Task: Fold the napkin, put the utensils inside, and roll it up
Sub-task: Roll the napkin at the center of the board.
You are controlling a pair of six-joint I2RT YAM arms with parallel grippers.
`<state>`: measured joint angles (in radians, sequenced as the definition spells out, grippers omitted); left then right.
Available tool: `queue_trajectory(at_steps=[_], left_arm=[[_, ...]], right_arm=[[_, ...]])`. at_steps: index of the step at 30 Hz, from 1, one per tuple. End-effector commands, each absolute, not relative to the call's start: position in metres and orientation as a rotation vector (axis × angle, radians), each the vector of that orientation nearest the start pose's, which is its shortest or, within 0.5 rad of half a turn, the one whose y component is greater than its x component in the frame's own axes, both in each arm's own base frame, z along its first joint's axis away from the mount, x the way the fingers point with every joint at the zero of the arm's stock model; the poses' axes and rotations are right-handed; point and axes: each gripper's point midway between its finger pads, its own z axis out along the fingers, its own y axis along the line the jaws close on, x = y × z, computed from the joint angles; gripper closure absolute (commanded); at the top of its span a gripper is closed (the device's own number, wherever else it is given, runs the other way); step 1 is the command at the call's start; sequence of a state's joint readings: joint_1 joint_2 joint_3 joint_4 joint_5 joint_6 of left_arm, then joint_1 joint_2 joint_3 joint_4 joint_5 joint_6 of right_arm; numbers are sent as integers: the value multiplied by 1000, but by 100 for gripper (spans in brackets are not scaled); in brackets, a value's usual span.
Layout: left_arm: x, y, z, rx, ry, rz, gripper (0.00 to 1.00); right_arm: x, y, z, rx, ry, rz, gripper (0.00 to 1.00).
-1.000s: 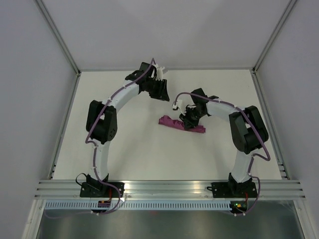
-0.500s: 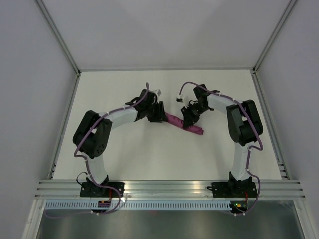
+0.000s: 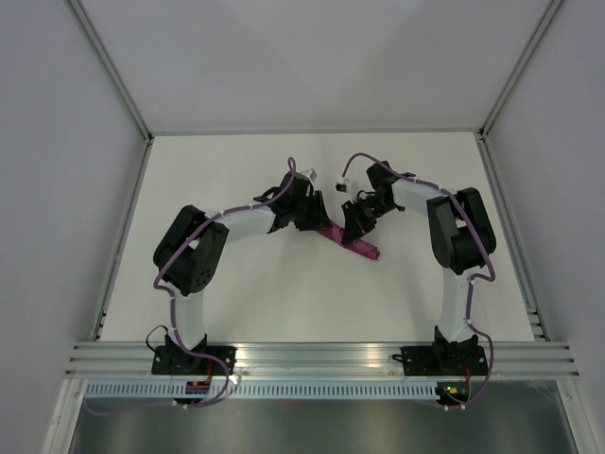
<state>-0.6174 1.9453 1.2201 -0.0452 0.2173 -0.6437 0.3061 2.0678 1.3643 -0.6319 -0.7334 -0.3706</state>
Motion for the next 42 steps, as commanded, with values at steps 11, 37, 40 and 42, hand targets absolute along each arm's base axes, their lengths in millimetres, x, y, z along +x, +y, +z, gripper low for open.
queue_trajectory(at_steps=[11,37,40,42], left_arm=[[409,-346,52,53,2492,-793,56],[452,-352,55,134,2522,-781,57],[453,-352,58,138,2515,-785,57],[453,-352,59,140,2514,-790,57]], right_arm=[[327,228,-18,-805,2646,1149,75],[340,234,12,-697,2602,1232,43],[343,231,19,-682,2593,1240,43],[345,229,26,-680,2579,1241,42]])
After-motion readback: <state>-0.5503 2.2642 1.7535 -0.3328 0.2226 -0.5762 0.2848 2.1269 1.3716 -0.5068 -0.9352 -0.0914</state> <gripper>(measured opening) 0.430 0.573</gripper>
